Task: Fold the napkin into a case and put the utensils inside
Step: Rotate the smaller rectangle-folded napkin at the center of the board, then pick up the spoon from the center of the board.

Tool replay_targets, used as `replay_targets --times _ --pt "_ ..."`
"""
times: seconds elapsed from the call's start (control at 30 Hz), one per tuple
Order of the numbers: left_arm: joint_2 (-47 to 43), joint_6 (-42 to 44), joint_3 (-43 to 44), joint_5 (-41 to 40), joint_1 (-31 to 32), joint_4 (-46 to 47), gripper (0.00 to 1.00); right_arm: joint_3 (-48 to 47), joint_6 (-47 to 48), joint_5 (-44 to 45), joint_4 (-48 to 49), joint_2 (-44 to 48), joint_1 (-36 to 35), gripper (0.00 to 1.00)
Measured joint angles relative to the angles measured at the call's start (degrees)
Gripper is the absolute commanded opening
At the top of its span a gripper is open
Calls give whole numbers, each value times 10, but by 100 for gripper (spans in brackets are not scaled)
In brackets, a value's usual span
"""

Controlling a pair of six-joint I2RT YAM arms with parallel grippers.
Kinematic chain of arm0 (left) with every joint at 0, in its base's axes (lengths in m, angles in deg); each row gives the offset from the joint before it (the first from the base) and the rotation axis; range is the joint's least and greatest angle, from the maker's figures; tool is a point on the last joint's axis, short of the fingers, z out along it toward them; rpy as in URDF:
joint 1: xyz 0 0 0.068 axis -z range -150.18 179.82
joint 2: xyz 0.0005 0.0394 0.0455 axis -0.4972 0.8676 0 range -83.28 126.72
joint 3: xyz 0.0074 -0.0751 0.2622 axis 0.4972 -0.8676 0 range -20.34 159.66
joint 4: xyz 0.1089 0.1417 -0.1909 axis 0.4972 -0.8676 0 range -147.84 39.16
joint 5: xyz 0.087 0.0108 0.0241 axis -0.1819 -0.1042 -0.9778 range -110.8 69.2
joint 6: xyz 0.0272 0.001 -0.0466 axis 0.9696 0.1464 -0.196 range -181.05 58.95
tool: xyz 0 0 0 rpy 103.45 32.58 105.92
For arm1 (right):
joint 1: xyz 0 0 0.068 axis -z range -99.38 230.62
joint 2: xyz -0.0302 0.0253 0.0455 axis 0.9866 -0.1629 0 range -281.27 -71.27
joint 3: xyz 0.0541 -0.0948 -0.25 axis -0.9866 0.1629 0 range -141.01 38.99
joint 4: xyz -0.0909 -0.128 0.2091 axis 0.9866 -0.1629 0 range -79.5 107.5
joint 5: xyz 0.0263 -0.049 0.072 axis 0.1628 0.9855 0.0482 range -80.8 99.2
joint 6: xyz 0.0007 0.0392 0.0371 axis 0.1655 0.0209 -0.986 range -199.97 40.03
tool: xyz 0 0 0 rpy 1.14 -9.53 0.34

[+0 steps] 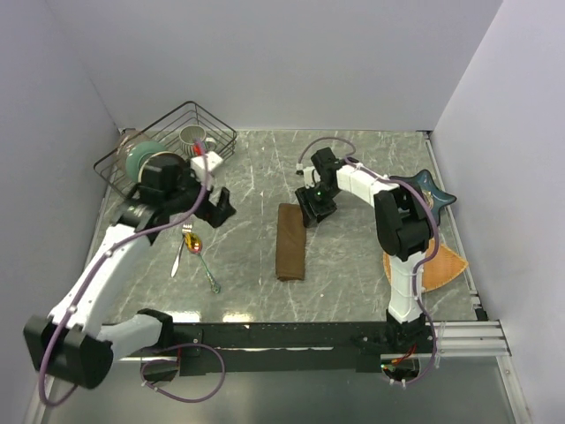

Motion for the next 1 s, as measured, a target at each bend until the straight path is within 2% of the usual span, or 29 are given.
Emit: replay_targets --times 0.13,0.17,0.3,0.4,0.57,0.7,0.8,0.87,1.0 --pt "-51 -30 12 -36 -49 -16 99 -16 2 -5 -4 0 -2 76" --pt "-54 -35 12 -41 -70 -29 99 -22 3 -5 -5 1 3 82" --pt "-26 -63 12 -24 -175 -82 78 -37 14 3 -9 34 47 90" --pt "3 -93 5 -27 -238 -94 69 -49 24 16 -17 79 73 94" --pt "7 -113 -41 -58 -244 -91 61 -62 40 22 -15 183 77 100" --pt "21 -140 -40 -73 -244 -101 64 -42 45 19 3 248 72 100" --pt "38 -184 -41 -80 -243 -103 62 5 43 12 30 290 71 100" --pt "46 -217 -46 -83 -242 -95 62 30 38 5 34 304 72 100" --pt "69 -295 -77 -79 -239 -65 54 49 41 -19 23 306 74 100"
